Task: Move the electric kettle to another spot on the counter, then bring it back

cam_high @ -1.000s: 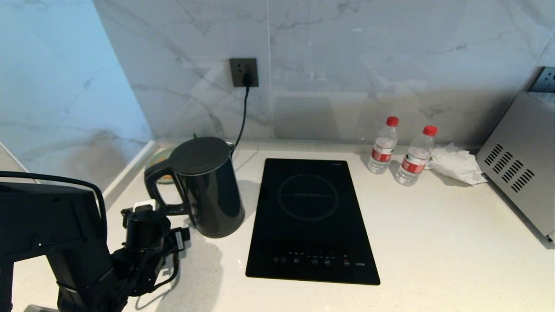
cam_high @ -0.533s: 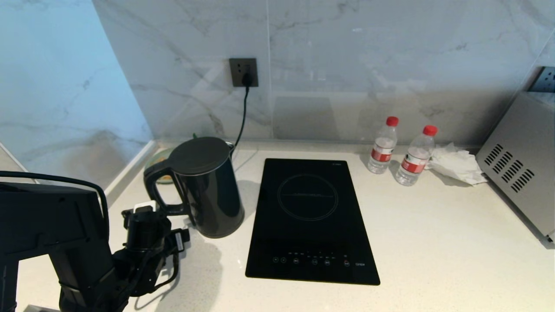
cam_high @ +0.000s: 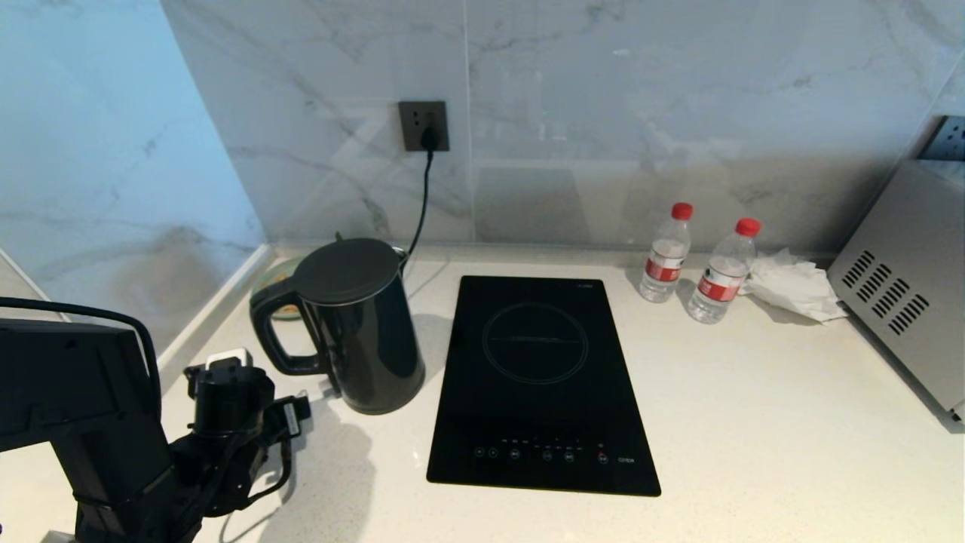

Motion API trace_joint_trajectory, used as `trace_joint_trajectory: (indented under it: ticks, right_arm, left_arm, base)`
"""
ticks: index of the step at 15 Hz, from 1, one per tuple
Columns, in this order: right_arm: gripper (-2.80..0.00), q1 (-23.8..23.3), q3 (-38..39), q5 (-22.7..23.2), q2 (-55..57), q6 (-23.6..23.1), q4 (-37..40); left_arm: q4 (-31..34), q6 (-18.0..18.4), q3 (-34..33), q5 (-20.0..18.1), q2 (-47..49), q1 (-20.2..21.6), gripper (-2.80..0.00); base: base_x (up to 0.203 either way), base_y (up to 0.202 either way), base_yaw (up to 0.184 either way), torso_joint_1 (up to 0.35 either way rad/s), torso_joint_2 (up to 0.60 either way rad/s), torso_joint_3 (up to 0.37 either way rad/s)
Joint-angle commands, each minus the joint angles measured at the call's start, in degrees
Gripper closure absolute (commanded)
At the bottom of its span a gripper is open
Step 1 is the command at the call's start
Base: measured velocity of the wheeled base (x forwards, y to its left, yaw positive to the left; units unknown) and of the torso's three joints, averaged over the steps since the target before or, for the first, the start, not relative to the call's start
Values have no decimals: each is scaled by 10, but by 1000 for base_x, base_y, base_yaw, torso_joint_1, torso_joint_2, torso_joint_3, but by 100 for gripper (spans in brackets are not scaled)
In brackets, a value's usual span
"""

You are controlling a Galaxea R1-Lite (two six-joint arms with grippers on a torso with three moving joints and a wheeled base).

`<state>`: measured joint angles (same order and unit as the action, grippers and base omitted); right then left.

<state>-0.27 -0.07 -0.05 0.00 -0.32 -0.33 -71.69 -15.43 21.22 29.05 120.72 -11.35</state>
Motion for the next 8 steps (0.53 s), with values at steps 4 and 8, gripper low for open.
trace_joint_trajectory:
  ticks: [4,8]
  right_arm:
    - [0,0,0,0,0,0,0]
    - [0,0,0,0,-1,0,0]
  left_arm:
    - [20,-1,24,2,-18,-18,-280]
    - [21,-2,30,2,-10,-20,-280]
  base:
    - [0,0,0,0,0,0]
    - [0,0,0,0,0,0]
